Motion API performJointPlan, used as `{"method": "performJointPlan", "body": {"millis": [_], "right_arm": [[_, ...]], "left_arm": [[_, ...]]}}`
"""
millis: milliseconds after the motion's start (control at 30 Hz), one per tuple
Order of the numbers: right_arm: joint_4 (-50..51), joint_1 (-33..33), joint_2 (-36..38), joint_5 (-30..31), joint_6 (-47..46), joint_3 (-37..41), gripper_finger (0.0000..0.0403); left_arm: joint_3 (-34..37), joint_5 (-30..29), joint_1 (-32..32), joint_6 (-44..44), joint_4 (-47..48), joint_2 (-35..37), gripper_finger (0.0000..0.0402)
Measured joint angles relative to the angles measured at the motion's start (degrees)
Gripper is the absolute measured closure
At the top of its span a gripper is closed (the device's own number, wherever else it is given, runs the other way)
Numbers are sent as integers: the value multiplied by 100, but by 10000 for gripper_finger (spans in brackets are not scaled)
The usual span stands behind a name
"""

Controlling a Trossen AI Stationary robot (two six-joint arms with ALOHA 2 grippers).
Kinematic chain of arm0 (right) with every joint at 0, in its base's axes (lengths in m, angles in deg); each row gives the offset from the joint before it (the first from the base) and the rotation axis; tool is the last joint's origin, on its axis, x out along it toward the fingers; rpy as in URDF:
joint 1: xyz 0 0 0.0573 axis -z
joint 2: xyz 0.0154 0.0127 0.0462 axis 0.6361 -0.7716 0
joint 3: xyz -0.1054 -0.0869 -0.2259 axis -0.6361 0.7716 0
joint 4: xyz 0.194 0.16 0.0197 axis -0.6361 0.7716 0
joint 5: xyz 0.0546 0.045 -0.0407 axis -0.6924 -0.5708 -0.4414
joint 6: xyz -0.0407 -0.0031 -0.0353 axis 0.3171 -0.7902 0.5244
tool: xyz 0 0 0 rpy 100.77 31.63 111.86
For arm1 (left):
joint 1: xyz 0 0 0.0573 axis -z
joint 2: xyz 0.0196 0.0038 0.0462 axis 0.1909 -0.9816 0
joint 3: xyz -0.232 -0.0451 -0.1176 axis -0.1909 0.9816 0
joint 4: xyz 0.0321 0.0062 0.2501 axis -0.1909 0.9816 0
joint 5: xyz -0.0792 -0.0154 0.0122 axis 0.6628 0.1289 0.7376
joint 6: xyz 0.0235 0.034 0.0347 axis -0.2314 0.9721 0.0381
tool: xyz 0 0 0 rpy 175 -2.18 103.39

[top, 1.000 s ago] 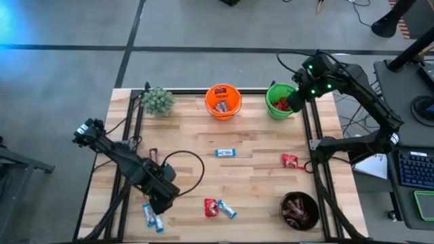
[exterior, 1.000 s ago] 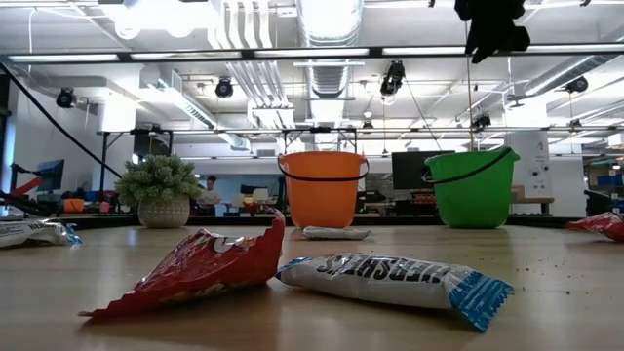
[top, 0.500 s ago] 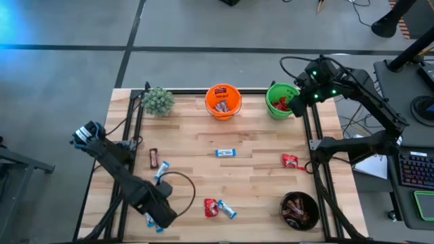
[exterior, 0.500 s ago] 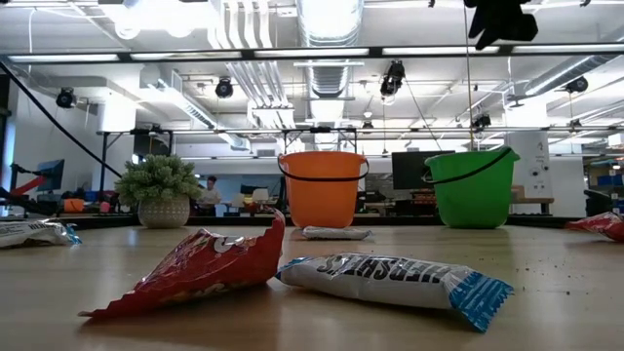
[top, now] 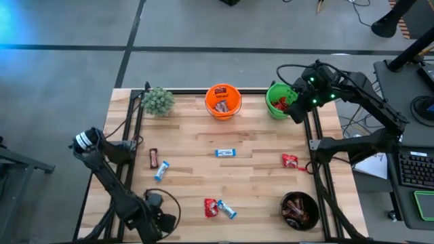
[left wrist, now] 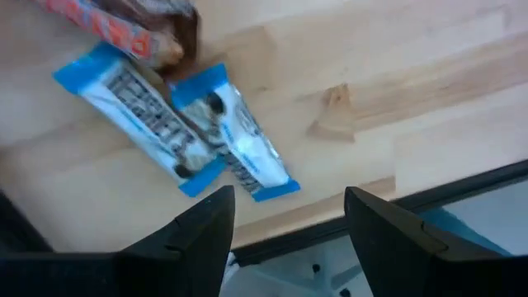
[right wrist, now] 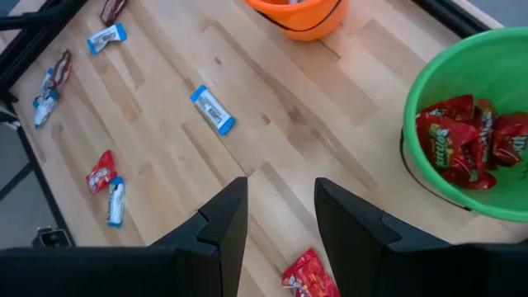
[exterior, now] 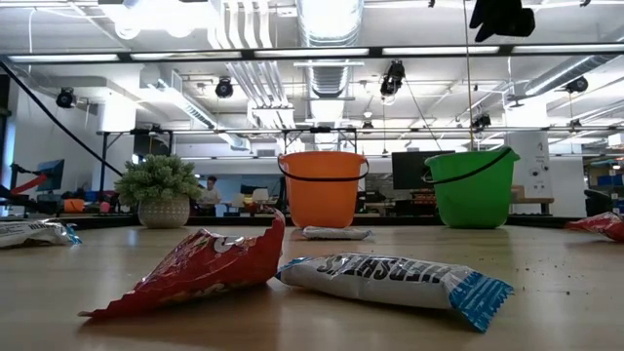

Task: Organize candy in baskets
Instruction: Put the white chocolate bar into the orange bucket

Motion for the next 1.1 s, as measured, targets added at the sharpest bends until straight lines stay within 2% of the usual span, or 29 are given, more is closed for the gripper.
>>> {"method": "performJointPlan", "body": {"millis": [200, 400, 833, 1100], "right_arm": [[-4, -175, 0, 0, -68, 0, 271], [-13, -302, 0, 0, -164, 0, 271], [-33, -653, -2, 0, -376, 0, 271], [-37, -823, -2, 0, -459, 0, 271]], "left_arm": [[-400, 42, 2, -25, 40, -689, 190], [-712, 736, 71, -54, 535, -1275, 190], [-581, 669, 76, -269, 243, -1322, 190], [-469, 605, 59, -309, -118, -1319, 215]]}}
